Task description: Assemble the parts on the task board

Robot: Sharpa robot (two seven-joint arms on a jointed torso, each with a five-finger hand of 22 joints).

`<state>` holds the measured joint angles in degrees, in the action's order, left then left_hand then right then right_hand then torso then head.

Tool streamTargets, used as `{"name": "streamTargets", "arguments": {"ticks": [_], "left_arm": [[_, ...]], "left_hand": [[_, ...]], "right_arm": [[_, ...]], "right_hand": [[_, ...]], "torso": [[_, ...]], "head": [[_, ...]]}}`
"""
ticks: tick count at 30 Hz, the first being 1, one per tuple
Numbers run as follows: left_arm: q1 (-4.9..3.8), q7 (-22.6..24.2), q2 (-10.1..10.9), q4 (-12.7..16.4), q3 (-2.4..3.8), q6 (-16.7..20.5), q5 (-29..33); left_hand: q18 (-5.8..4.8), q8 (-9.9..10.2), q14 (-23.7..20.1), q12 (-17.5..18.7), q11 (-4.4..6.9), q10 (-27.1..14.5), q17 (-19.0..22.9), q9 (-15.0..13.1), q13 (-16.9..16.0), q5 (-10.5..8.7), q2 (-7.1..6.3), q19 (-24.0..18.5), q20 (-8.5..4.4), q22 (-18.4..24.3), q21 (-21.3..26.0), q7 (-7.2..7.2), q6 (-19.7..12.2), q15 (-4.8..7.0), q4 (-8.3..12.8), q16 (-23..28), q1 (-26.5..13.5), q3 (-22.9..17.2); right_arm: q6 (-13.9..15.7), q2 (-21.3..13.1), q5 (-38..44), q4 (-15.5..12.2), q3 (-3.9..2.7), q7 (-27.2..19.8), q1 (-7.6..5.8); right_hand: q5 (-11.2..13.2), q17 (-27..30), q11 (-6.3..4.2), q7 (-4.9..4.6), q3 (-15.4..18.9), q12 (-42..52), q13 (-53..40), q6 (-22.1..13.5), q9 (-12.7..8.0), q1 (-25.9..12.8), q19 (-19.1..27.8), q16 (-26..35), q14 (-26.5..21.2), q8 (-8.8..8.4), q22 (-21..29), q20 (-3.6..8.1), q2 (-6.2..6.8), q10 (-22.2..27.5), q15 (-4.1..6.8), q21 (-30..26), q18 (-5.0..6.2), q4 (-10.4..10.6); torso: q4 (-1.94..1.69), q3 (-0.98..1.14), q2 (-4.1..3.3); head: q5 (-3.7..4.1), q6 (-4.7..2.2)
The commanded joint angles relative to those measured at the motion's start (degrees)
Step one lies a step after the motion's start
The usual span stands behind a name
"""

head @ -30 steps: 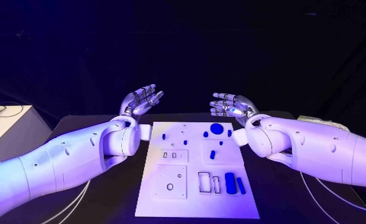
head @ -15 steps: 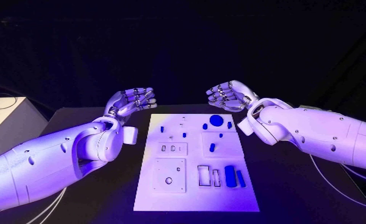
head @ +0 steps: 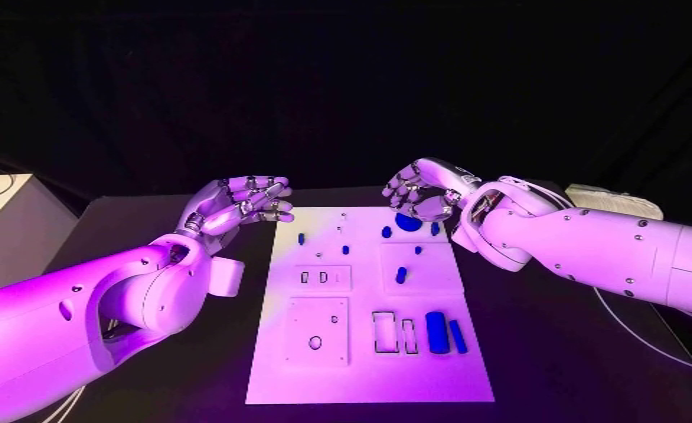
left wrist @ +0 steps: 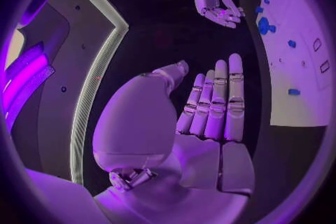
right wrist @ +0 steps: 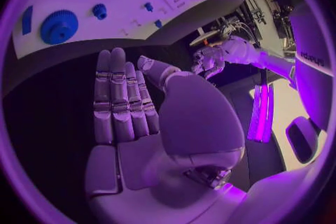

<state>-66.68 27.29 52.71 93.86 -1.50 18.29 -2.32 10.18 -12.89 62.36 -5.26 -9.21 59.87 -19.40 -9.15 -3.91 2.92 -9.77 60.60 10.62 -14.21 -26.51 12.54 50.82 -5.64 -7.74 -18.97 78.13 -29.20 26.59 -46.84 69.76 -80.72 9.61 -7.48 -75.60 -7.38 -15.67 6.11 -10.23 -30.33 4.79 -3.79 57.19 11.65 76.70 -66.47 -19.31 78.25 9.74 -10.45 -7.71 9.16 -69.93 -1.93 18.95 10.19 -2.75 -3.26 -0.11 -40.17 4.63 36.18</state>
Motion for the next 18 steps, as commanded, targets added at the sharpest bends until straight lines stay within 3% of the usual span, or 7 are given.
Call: {"name": "streamTargets", "arguments": {"ticks": [1,4,5,9,16,17,18], "left_arm": [[-0.16,-0.1,0.6,1.1,0.11,-3.1,-0.5],[-0.19,-0.2,1.2,1.6,0.17,-3.3,-0.5],[-0.21,-0.2,1.3,1.8,0.19,-3.4,-0.5],[-0.28,-0.2,1.8,2.4,0.26,-3.8,-0.5],[-0.41,-0.4,2.1,3.1,0.29,-4.5,-0.7],[-0.43,-0.5,2.1,3.1,0.29,-4.6,-0.7],[-0.46,-0.5,2.2,3.2,0.30,-4.6,-0.8]], "left_hand": [[-0.26,-0.1,-1.1,0.6,0.16,1.3,-4.5,-0.2,-0.1,0.21,-0.15,-1.3,-0.63,-4.0,-5.9,-0.36,0.7,0.49,0.9,-5.7,-1.1,-0.8],[-0.12,0.0,-2.3,0.9,0.47,1.7,-7.5,-0.4,-0.1,0.15,-0.30,-2.8,-0.75,-6.8,-9.9,-0.22,0.8,0.56,1.3,-10.0,-1.7,-1.4],[-0.04,0.0,-3.0,1.1,0.52,1.8,-8.9,-0.5,-0.2,0.18,-0.34,-3.7,-0.75,-8.4,-12.2,-0.23,0.8,0.61,1.5,-12.3,-2.0,-1.7],[0.06,0.1,-4.3,1.2,0.44,1.8,-10.9,-0.6,-0.2,0.13,-0.56,-5.4,-0.59,-10.9,-15.7,-0.22,0.7,0.64,1.9,-15.7,-2.4,-2.1],[0.16,0.3,-5.2,1.4,0.33,1.4,-11.7,-0.7,-0.2,0.15,-0.67,-6.6,-0.42,-12.5,-17.9,-0.17,0.4,0.59,2.1,-17.6,-2.8,-2.3],[0.17,0.4,-5.2,1.4,0.32,1.4,-11.8,-0.7,-0.1,0.15,-0.67,-6.6,-0.41,-12.6,-18.0,-0.18,0.4,0.59,2.1,-17.7,-2.8,-2.3],[0.18,0.4,-5.2,1.4,0.33,1.4,-11.8,-0.7,-0.1,0.15,-0.66,-6.7,-0.41,-12.7,-18.2,-0.19,0.3,0.59,2.1,-17.8,-2.8,-2.3]], "right_arm": [[-2.7,0.0,11.9,-0.3,-0.07,6.6,-0.09],[-3.9,0.1,14.6,-0.3,-0.08,8.8,-0.12],[-4.4,0.1,15.3,-0.3,-0.09,9.4,-0.12],[-6.2,0.2,16.9,-0.3,-0.09,11.2,-0.11],[-6.9,0.7,18.1,0.0,-0.09,13.6,0.00],[-7.0,0.7,18.2,0.0,-0.09,14.0,0.01],[-7.2,0.7,18.3,0.0,-0.09,14.4,0.03]], "right_hand": [[0.7,-11.7,-1.80,1.20,0.6,-1.1,-0.3,2.3,-0.4,-0.4,-7.2,-15.5,7.8,-0.69,-6.6,3.38,2.72,-3.7,2.63,10.6,0.09,1.7],[0.6,-24.3,-1.52,1.05,-0.7,-1.1,-0.2,2.1,-0.4,-1.0,-8.8,-30.2,8.1,-1.36,-10.8,3.29,4.42,-2.0,2.41,15.5,-0.18,3.1],[0.6,-32.6,-1.50,1.09,-1.2,-1.1,-0.2,2.0,-0.3,-1.2,-11.0,-38.7,8.6,-1.52,-19.6,3.29,4.87,-1.5,2.24,23.2,-1.23,3.7],[0.6,-46.6,-1.03,0.77,-2.1,-1.2,0.0,1.5,-0.1,-1.4,-14.4,-52.6,8.8,-1.92,-37.0,2.86,5.98,0.0,1.93,38.0,-3.57,5.1],[-0.1,-50.3,-0.16,0.16,-0.8,-1.0,-0.1,0.8,0.2,-1.5,-16.0,-57.2,8.0,-2.37,-47.5,1.98,6.48,3.5,1.29,46.8,-4.88,6.1],[-0.2,-50.3,-0.19,0.17,-0.4,-0.9,-0.2,0.7,0.3,-1.6,-17.1,-57.4,7.9,-2.44,-52.0,1.89,6.45,3.4,1.27,50.4,-5.56,6.4],[-0.3,-50.3,-0.20,0.19,-0.3,-0.9,-0.2,0.7,0.3,-1.7,-17.4,-57.5,7.9,-2.47,-53.1,1.88,6.43,3.3,1.27,51.3,-5.71,6.5]], "torso": [[-0.81,-0.03,-1.25],[-1.11,-0.03,-1.61],[-1.21,-0.05,-1.69],[-1.51,-0.10,-1.94],[-1.86,-0.12,-2.42],[-1.87,-0.15,-2.45],[-1.89,-0.19,-2.47]], "head": [[0.63,-0.45],[0.94,-0.48],[1.07,-0.53],[1.41,-0.66],[1.65,-0.49],[1.67,-0.43],[1.70,-0.34]]}}
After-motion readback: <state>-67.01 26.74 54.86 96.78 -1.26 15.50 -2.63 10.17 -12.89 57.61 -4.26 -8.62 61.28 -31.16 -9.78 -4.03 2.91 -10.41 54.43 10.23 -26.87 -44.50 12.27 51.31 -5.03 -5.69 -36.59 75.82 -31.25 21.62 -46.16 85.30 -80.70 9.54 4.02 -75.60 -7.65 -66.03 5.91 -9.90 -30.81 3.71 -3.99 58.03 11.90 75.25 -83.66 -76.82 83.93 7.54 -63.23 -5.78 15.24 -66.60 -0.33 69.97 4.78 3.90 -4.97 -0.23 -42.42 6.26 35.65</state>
